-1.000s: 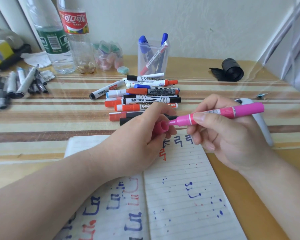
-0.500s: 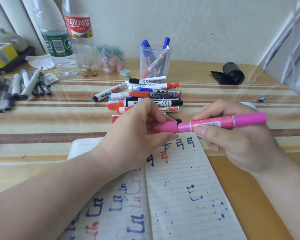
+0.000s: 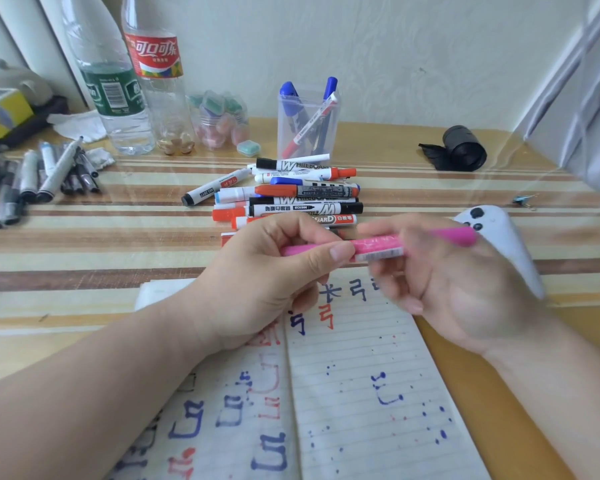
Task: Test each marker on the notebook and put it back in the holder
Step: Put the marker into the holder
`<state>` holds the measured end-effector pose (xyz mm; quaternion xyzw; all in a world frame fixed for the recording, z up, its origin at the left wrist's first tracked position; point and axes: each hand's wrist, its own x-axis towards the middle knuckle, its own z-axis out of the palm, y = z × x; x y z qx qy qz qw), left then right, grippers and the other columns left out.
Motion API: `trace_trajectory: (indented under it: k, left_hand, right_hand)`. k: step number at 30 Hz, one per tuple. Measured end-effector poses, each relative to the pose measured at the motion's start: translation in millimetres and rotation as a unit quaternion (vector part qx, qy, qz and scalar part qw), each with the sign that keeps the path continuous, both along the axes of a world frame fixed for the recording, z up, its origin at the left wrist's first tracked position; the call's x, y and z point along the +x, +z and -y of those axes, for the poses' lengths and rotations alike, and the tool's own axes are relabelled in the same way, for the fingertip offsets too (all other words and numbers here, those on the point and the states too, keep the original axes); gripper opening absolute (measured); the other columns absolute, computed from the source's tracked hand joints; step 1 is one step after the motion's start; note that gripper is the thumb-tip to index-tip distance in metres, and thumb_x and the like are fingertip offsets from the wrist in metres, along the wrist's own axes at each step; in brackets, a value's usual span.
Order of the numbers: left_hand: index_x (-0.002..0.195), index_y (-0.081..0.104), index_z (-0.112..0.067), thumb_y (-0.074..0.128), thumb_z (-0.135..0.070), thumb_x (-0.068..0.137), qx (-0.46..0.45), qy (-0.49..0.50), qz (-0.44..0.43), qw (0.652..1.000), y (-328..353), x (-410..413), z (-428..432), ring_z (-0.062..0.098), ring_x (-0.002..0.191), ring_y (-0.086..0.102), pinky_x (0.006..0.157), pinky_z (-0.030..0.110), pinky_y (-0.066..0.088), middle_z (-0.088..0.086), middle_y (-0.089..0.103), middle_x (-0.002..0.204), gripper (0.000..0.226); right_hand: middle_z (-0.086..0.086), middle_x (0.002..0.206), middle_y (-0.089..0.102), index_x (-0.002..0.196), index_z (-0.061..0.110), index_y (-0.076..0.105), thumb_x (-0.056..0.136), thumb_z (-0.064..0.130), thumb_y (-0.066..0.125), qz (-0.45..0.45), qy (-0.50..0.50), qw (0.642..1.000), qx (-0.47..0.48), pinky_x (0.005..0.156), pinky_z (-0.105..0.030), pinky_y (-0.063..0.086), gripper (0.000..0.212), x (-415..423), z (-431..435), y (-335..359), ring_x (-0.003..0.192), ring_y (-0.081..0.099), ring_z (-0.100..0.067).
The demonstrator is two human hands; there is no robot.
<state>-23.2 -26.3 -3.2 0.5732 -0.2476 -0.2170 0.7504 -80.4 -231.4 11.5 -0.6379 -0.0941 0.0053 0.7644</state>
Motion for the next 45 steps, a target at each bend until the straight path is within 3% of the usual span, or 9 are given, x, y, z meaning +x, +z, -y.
trace_trajectory:
  k: [5, 8, 13, 19, 23, 28, 32, 36, 45]
  left_hand:
    - [0.067, 0.063, -0.011, 0.073, -0.013, 0.078, -0.014, 0.032, -0.042, 0.998, 3.0, -0.8, -1.3, 0.014, 0.038, 0.035, 0.038, 0.022, 0.037, 0.008, 0.049, 0.053, 0.015]
    - [0.071, 0.066, -0.008, 0.069, -0.032, 0.087, -0.009, 0.041, -0.056, 0.998, 8.0, -3.0, -1.0, 0.021, 0.036, 0.033, 0.037, 0.024, 0.041, 0.017, 0.05, 0.056, 0.029]
    - [0.09, 0.071, 0.004, 0.049, -0.057, 0.092, 0.0, 0.083, -0.079, 0.993, 9.8, -7.2, 4.0, 0.029, 0.037, 0.044, 0.047, 0.039, 0.052, 0.024, 0.057, 0.068, 0.064]
    - [0.078, 0.07, -0.001, 0.043, -0.061, 0.1, 0.071, 0.13, -0.022, 0.989, 12.0, -9.9, 3.2, 0.029, 0.031, 0.041, 0.042, 0.033, 0.046, 0.03, 0.05, 0.059, 0.069]
    - [0.069, 0.062, -0.001, 0.038, -0.053, 0.103, 0.125, 0.141, 0.012, 0.982, 17.1, -15.8, 3.9, 0.024, 0.028, 0.04, 0.034, 0.021, 0.031, 0.007, 0.05, 0.042, 0.067]
    - [0.075, 0.058, 0.007, 0.041, -0.053, 0.101, 0.159, 0.141, 0.038, 0.977, 15.2, -20.5, 1.6, 0.02, 0.025, 0.034, 0.038, 0.024, 0.03, -0.001, 0.043, 0.034, 0.068]
    - [0.072, 0.051, -0.008, 0.054, -0.057, 0.089, 0.136, 0.116, -0.001, 0.984, 13.2, -18.3, 4.6, 0.013, 0.034, 0.028, 0.04, 0.021, 0.027, -0.005, 0.036, 0.043, 0.052]
    - [0.083, 0.045, -0.014, 0.06, -0.045, 0.09, 0.027, 0.069, -0.059, 0.996, 10.1, -15.0, 3.7, 0.015, 0.052, 0.023, 0.046, 0.023, 0.028, -0.002, 0.035, 0.064, 0.035]
    - [0.098, 0.045, -0.011, 0.065, -0.036, 0.089, -0.065, 0.088, -0.115, 0.987, 10.3, -13.3, 1.7, 0.015, 0.051, 0.038, 0.053, 0.029, 0.031, 0.002, 0.048, 0.062, 0.033]
  right_hand:
    - [-0.006, 0.052, 0.056, 0.074, 0.015, 0.073, 0.076, 0.03, 0.069, 0.065, -0.098, 0.988, -0.097, 0.043, -0.022, 0.032, 0.015, -5.0, 5.2, -0.7, 0.044, 0.044, -0.018]
    - [0.003, 0.056, 0.06, 0.084, 0.015, 0.07, 0.085, 0.028, 0.068, 0.13, -0.061, 0.974, -0.175, 0.049, -0.02, 0.037, 0.014, -11.9, -5.7, -4.3, 0.049, 0.048, -0.011]
    - [-0.013, 0.076, 0.071, 0.107, 0.026, 0.07, 0.09, 0.032, 0.071, 0.137, -0.022, 0.959, -0.248, 0.056, -0.048, 0.048, 0.018, -16.1, -15.0, -9.0, 0.062, 0.059, -0.038]
    - [-0.007, 0.091, 0.078, 0.113, 0.018, 0.071, 0.093, 0.023, 0.071, 0.142, -0.046, 0.954, -0.262, 0.07, -0.054, 0.056, 0.021, -17.8, -22.6, -14.3, 0.081, 0.073, -0.03]
    - [-0.009, 0.092, 0.079, 0.105, 0.012, 0.073, 0.089, 0.019, 0.072, 0.133, -0.06, 0.964, -0.222, 0.078, -0.052, 0.059, 0.018, -16.5, -26.0, -10.7, 0.086, 0.075, -0.031]
    - [0.001, 0.064, 0.071, 0.091, 0.005, 0.073, 0.084, 0.019, 0.071, 0.057, -0.042, 0.986, -0.151, 0.054, -0.013, 0.046, 0.015, -16.8, -27.7, -2.6, 0.052, 0.061, -0.005]
    - [-0.003, 0.046, 0.045, 0.078, 0.01, 0.067, 0.067, 0.036, 0.087, -0.026, -0.071, 0.996, -0.053, 0.041, -0.023, 0.023, 0.035, -12.8, -24.1, 2.0, 0.039, 0.032, -0.014]
    - [-0.013, 0.062, 0.055, 0.071, 0.014, 0.072, 0.074, 0.016, 0.08, -0.032, -0.139, 0.987, 0.07, 0.038, -0.023, 0.032, 0.009, -11.3, -30.0, 15.8, 0.051, 0.048, -0.02]
    - [-0.007, 0.078, 0.075, 0.091, 0.018, 0.08, 0.09, 0.033, 0.074, 0.062, -0.171, 0.962, -0.203, 0.063, -0.023, 0.051, 0.016, -15.3, -64.1, 20.4, 0.063, 0.063, -0.007]
